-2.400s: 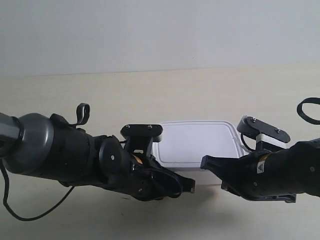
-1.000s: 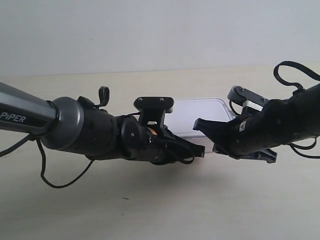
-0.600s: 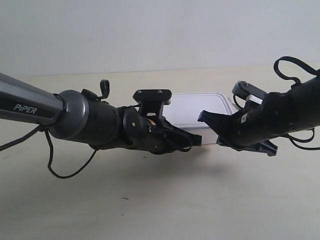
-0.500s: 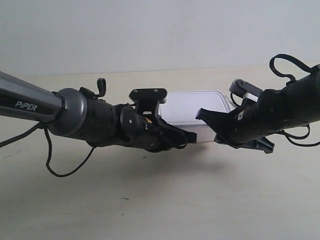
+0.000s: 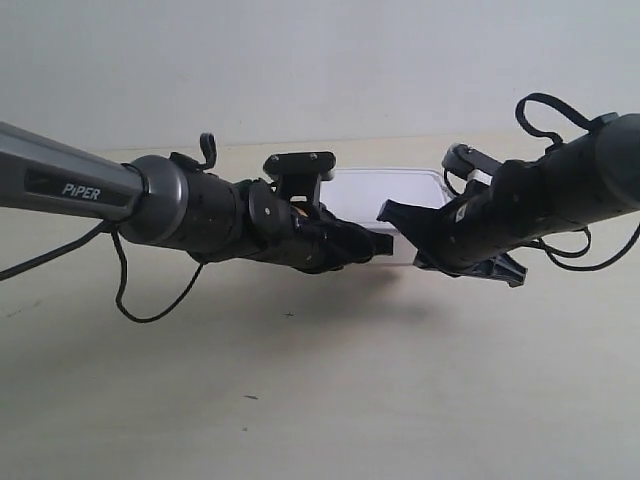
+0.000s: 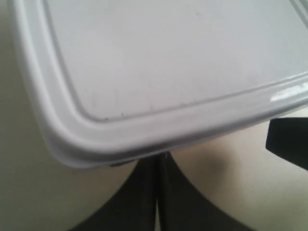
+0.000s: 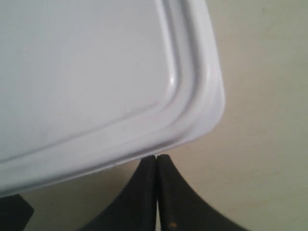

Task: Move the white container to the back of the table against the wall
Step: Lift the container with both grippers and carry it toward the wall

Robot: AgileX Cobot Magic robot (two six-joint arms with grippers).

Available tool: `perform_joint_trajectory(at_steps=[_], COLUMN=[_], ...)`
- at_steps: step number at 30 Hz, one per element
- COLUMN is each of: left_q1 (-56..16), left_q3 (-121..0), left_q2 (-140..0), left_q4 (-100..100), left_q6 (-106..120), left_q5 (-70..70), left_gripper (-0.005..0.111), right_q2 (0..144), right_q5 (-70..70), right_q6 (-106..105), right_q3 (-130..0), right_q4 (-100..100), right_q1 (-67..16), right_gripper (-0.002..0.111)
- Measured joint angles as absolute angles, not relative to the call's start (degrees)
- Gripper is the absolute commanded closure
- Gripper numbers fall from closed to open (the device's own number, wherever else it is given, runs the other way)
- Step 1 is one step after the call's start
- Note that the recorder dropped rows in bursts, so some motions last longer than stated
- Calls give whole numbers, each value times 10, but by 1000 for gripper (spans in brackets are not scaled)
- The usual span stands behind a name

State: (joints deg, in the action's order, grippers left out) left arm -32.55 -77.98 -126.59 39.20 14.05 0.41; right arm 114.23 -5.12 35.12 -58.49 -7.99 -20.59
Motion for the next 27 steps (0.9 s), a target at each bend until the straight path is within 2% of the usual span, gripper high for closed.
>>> perform_joint_trajectory(at_steps=[18,27], left_q1=[-299,-299], left_q3=[-858,-949], left_q2=[-1327,-1386], left_q4=[392,390], left_q6=[146,161], left_q5=[14,15], left_gripper=[107,107], right_q2=[1218,1255], right_q5=[-77,-89], right_q6=[348,341], right_q3=[-703,-761], right_q4=[-80,-80], right_q1=[-187,-169], right_gripper=[108,108])
